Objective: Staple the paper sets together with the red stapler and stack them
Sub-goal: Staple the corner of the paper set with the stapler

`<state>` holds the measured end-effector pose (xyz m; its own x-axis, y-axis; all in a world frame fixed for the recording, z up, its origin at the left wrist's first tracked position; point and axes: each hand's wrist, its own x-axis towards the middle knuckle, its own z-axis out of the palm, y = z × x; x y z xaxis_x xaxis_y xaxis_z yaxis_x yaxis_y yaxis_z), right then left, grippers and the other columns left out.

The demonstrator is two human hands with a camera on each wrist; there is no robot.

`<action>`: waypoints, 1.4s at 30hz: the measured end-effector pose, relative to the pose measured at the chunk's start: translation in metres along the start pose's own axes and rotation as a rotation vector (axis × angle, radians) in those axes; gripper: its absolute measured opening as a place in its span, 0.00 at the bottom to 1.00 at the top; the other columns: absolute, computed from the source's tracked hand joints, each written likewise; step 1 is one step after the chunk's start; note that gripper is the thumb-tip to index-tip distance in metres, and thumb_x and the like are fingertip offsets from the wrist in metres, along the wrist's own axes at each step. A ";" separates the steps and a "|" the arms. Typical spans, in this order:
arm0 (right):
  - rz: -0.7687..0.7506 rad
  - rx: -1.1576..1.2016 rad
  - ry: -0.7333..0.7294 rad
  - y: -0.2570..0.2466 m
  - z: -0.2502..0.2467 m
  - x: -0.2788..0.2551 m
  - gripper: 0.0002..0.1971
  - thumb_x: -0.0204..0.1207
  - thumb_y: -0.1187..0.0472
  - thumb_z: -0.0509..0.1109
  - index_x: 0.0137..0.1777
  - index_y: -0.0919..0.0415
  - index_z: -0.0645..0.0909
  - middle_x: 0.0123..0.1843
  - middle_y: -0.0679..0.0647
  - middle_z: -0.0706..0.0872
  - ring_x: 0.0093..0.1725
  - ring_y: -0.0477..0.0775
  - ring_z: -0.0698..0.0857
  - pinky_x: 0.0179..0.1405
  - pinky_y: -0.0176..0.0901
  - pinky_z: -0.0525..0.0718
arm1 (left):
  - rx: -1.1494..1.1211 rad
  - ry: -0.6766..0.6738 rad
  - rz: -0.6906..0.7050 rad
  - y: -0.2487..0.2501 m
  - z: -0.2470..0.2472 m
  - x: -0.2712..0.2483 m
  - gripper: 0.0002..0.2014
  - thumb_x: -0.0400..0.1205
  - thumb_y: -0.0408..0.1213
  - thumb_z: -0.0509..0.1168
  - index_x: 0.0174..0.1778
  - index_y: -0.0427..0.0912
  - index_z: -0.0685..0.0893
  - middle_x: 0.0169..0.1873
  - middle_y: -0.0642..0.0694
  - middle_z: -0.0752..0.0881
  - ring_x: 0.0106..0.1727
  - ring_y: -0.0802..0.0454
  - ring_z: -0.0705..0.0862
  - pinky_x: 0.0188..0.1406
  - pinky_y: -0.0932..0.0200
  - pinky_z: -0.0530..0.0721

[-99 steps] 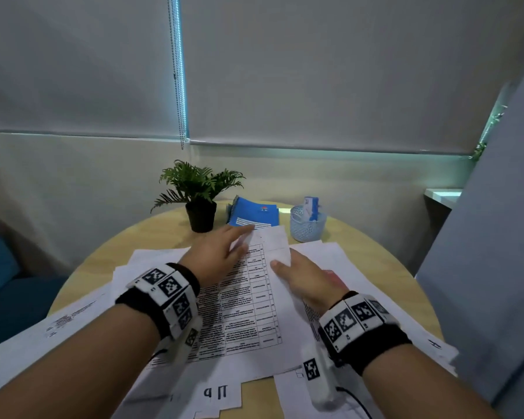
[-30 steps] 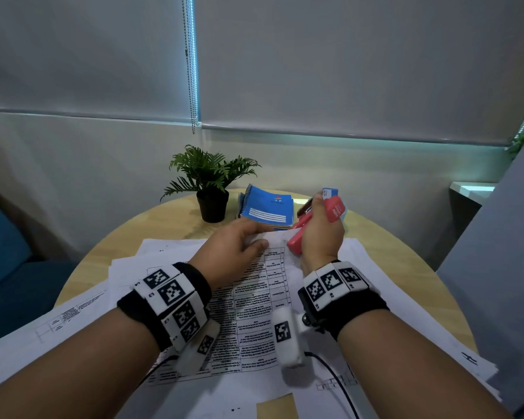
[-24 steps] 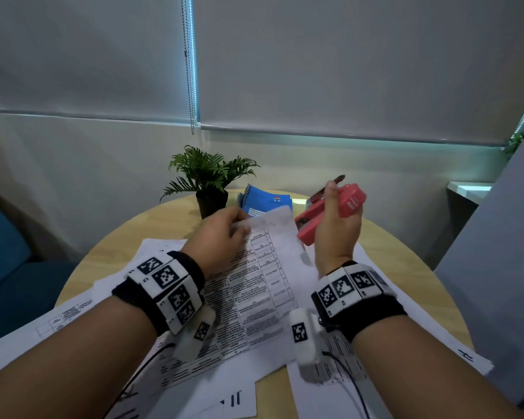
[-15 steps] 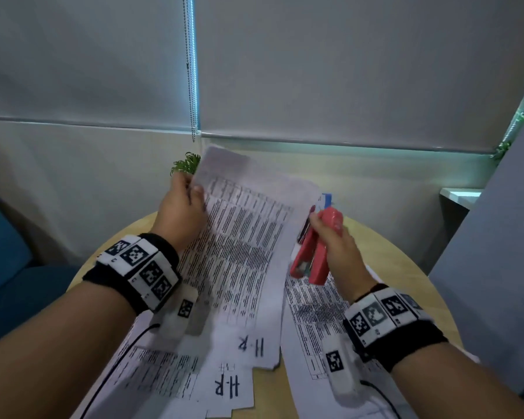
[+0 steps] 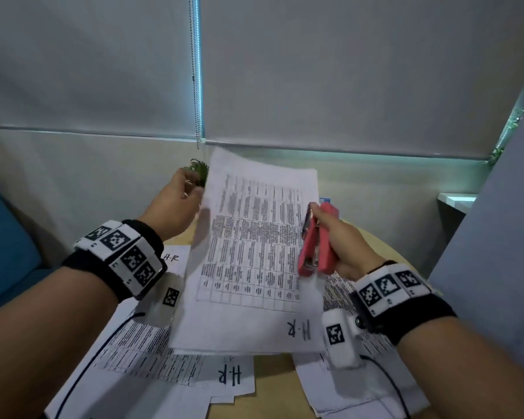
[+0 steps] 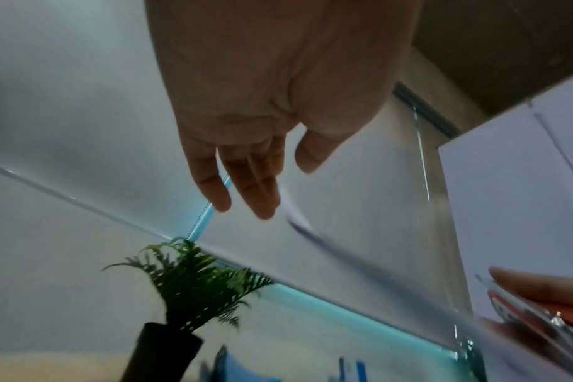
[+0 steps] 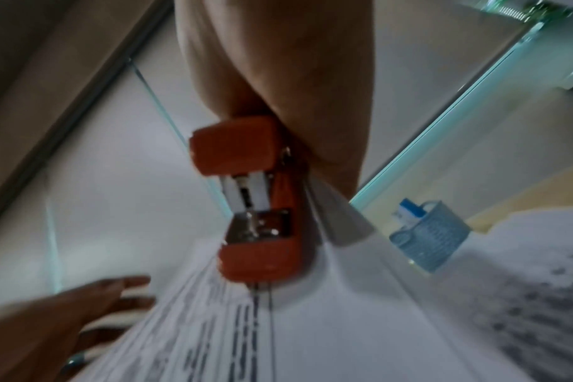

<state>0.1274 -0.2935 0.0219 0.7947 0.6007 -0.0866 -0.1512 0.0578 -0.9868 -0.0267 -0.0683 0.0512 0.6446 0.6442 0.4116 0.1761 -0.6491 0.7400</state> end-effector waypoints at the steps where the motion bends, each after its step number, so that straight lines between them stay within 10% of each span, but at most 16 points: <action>1: 0.038 -0.034 0.012 -0.003 -0.005 0.002 0.16 0.78 0.46 0.69 0.42 0.60 0.77 0.32 0.56 0.84 0.25 0.52 0.82 0.27 0.41 0.81 | 0.114 -0.081 -0.005 -0.008 0.001 -0.003 0.15 0.86 0.41 0.56 0.69 0.45 0.71 0.53 0.50 0.79 0.50 0.46 0.81 0.48 0.57 0.75; 7: 0.233 -0.412 0.097 0.012 -0.054 0.025 0.19 0.77 0.49 0.71 0.54 0.67 0.79 0.32 0.60 0.85 0.27 0.55 0.84 0.31 0.44 0.82 | 0.763 -0.605 -0.053 -0.070 0.015 -0.026 0.17 0.85 0.45 0.58 0.70 0.49 0.74 0.69 0.47 0.74 0.65 0.50 0.77 0.65 0.58 0.74; 12: 0.399 -1.041 0.064 0.032 -0.080 0.027 0.36 0.73 0.31 0.62 0.59 0.67 0.83 0.54 0.63 0.89 0.53 0.62 0.88 0.64 0.50 0.81 | 0.932 -0.834 -0.145 -0.094 0.025 -0.043 0.21 0.83 0.51 0.58 0.72 0.50 0.73 0.67 0.46 0.77 0.64 0.49 0.79 0.64 0.56 0.77; 15: 0.311 -1.290 0.127 0.035 -0.065 0.024 0.37 0.78 0.32 0.55 0.68 0.67 0.77 0.67 0.64 0.81 0.65 0.62 0.81 0.68 0.49 0.76 | 0.919 -0.852 -0.124 -0.095 0.029 -0.041 0.23 0.81 0.53 0.61 0.71 0.50 0.74 0.64 0.47 0.79 0.62 0.49 0.79 0.63 0.57 0.78; 23: 0.090 -1.040 -0.130 0.042 0.028 0.042 0.26 0.80 0.36 0.58 0.47 0.60 0.81 0.38 0.51 0.84 0.44 0.53 0.84 0.49 0.43 0.78 | 0.978 -0.893 -0.128 -0.092 0.039 -0.029 0.20 0.83 0.47 0.61 0.71 0.52 0.72 0.67 0.44 0.73 0.64 0.45 0.78 0.64 0.52 0.79; 31: 0.217 -1.392 -0.347 0.072 0.074 0.061 0.24 0.82 0.41 0.58 0.59 0.63 0.80 0.56 0.56 0.86 0.47 0.51 0.85 0.44 0.34 0.79 | 0.951 -0.820 -0.199 -0.108 0.038 0.002 0.21 0.87 0.39 0.50 0.78 0.43 0.66 0.75 0.43 0.71 0.73 0.45 0.72 0.69 0.54 0.72; 35: 0.220 -1.592 -0.360 0.076 0.079 0.063 0.32 0.80 0.36 0.59 0.70 0.63 0.74 0.68 0.57 0.80 0.65 0.57 0.80 0.60 0.44 0.75 | 0.951 -0.795 -0.186 -0.118 0.040 0.020 0.18 0.84 0.42 0.57 0.69 0.41 0.76 0.68 0.40 0.77 0.66 0.42 0.77 0.62 0.51 0.76; 42: 0.317 -1.462 -0.375 0.076 0.070 0.074 0.24 0.76 0.34 0.62 0.40 0.57 0.80 0.40 0.50 0.89 0.40 0.49 0.88 0.50 0.41 0.82 | 0.867 -0.778 -0.261 -0.129 0.042 0.042 0.36 0.75 0.47 0.72 0.77 0.39 0.67 0.72 0.37 0.72 0.69 0.40 0.74 0.63 0.48 0.75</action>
<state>0.1339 -0.1888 -0.0500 0.6202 0.6092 -0.4942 0.5872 -0.7783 -0.2225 0.0091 0.0248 -0.0494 0.7397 0.5734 -0.3522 0.6197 -0.7845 0.0243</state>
